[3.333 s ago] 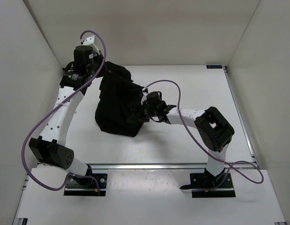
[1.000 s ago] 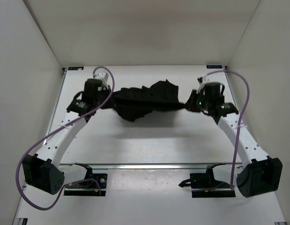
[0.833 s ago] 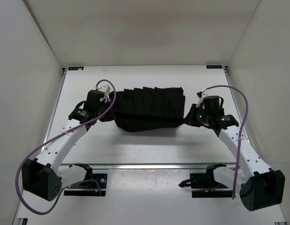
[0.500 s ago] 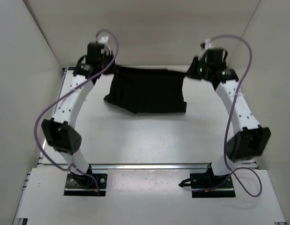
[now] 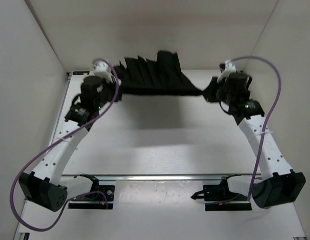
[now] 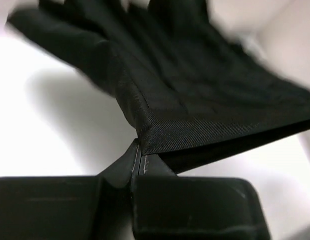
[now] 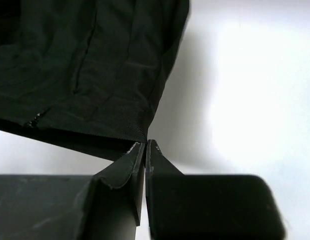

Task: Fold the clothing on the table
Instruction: Flatten the skirt out

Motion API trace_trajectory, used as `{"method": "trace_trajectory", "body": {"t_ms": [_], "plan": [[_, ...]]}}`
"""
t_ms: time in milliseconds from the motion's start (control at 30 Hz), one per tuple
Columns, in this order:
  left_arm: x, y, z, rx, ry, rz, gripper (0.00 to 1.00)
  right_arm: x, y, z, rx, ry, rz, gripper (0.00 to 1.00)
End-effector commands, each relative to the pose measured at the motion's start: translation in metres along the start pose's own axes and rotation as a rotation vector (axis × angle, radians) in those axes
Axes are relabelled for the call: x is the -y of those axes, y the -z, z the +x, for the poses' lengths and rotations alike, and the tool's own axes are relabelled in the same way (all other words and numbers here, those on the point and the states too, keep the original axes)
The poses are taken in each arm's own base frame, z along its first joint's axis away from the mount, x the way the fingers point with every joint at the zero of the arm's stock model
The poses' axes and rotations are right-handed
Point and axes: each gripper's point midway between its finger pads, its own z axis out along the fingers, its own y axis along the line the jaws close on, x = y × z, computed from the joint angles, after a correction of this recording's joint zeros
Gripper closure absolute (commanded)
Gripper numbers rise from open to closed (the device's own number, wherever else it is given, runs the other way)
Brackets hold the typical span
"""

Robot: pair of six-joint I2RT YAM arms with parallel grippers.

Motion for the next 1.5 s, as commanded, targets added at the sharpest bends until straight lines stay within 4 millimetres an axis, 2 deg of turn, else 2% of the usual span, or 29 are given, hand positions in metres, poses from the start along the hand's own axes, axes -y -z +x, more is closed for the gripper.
{"method": "trace_trajectory", "body": {"t_ms": [0, 33, 67, 100, 133, 200, 233, 300, 367, 500, 700, 767, 800, 833, 900, 933, 967, 1000, 1033, 1067, 1100, 1133, 1167, 1233, 1300, 1333, 1367, 1433, 1467], "plan": [[-0.053, 0.015, 0.102, -0.195, -0.017, -0.212, 1.00, 0.067, 0.013, 0.089, -0.143, -0.064, 0.241, 1.00], [-0.057, 0.025, 0.139, -0.281, -0.010, -0.217, 1.00, 0.070, 0.024, 0.126, -0.208, -0.090, 0.255, 1.00], [-0.059, 0.038, 0.149, -0.295, 0.018, -0.224, 1.00, 0.065, 0.036, 0.136, -0.206, -0.094, 0.248, 1.00], [-0.061, 0.053, 0.174, -0.342, 0.034, -0.219, 1.00, 0.064, 0.040, 0.170, -0.272, -0.124, 0.252, 0.99], [-0.063, 0.065, 0.202, -0.409, 0.068, -0.223, 1.00, 0.060, 0.053, 0.183, -0.282, -0.159, 0.255, 1.00], [-0.057, 0.095, 0.212, -0.405, 0.132, -0.205, 1.00, 0.048, 0.075, 0.232, -0.392, -0.217, 0.236, 1.00], [-0.055, 0.108, 0.229, -0.453, 0.158, -0.210, 1.00, 0.039, 0.084, 0.235, -0.383, -0.232, 0.206, 1.00], [-0.053, 0.133, 0.238, -0.478, 0.204, -0.213, 1.00, 0.017, 0.104, 0.263, -0.441, -0.305, 0.148, 0.99], [-0.055, 0.149, 0.251, -0.539, 0.224, -0.222, 1.00, 0.004, 0.115, 0.270, -0.449, -0.351, 0.115, 1.00], [-0.065, 0.147, 0.248, -0.552, 0.187, -0.237, 1.00, -0.003, 0.106, 0.266, -0.449, -0.355, 0.079, 1.00], [-0.055, 0.089, 0.224, -0.536, 0.123, -0.201, 1.00, 0.012, 0.054, 0.233, -0.410, -0.288, 0.058, 1.00], [-0.045, 0.055, 0.205, -0.501, 0.104, -0.162, 1.00, 0.025, 0.030, 0.198, -0.371, -0.250, 0.092, 0.99], [-0.039, 0.044, 0.188, -0.462, 0.108, -0.152, 1.00, 0.022, 0.023, 0.166, -0.317, -0.218, 0.067, 1.00], [-0.041, 0.028, 0.184, -0.458, 0.103, -0.159, 1.00, 0.036, 0.011, 0.161, -0.342, -0.237, 0.096, 1.00], [-0.037, -0.006, 0.142, -0.385, 0.113, -0.150, 1.00, 0.040, -0.003, 0.083, -0.204, -0.181, 0.095, 1.00], [-0.028, -0.017, 0.105, -0.301, 0.104, -0.113, 1.00, 0.040, -0.008, 0.043, -0.131, -0.127, 0.105, 0.99], [-0.028, -0.029, 0.095, -0.278, 0.080, -0.119, 1.00, 0.043, -0.015, 0.024, -0.102, -0.099, 0.120, 1.00], [-0.022, -0.038, 0.062, -0.209, 0.059, -0.118, 1.00, 0.039, -0.017, -0.018, -0.022, -0.058, 0.123, 1.00], [-0.016, -0.041, 0.014, -0.099, 0.023, -0.127, 1.00, 0.041, -0.017, -0.038, 0.013, -0.047, 0.125, 1.00], [-0.011, -0.043, -0.027, -0.009, -0.004, -0.137, 1.00, 0.039, -0.015, -0.076, 0.068, -0.033, 0.120, 1.00], [-0.009, -0.046, -0.038, 0.004, -0.031, -0.145, 1.00, 0.032, -0.012, -0.108, 0.111, -0.007, 0.101, 1.00], [-0.007, -0.038, -0.077, 0.091, -0.033, -0.151, 1.00, 0.019, 0.006, -0.144, 0.188, 0.035, 0.099, 1.00], [-0.006, -0.034, -0.090, 0.123, -0.043, -0.165, 1.00, 0.015, -0.001, -0.149, 0.191, 0.047, 0.100, 1.00], [0.003, -0.012, -0.121, 0.214, -0.036, -0.143, 1.00, 0.000, 0.011, -0.163, 0.244, 0.107, 0.125, 1.00], [0.003, -0.004, -0.114, 0.212, -0.048, -0.140, 1.00, -0.002, 0.025, -0.157, 0.270, 0.122, 0.147, 1.00], [0.000, 0.002, -0.100, 0.191, -0.042, -0.141, 1.00, 0.003, 0.027, -0.141, 0.260, 0.108, 0.136, 1.00], [-0.007, -0.009, -0.066, 0.120, -0.043, -0.150, 1.00, 0.005, 0.026, -0.130, 0.247, 0.085, 0.121, 1.00], [-0.012, 0.004, -0.033, 0.080, -0.014, -0.141, 1.00, 0.031, 0.028, -0.080, 0.169, 0.039, 0.153, 1.00], [-0.021, 0.001, 0.005, 0.005, -0.012, -0.152, 1.00, 0.042, 0.020, -0.043, 0.088, 0.025, 0.169, 1.00]]}}
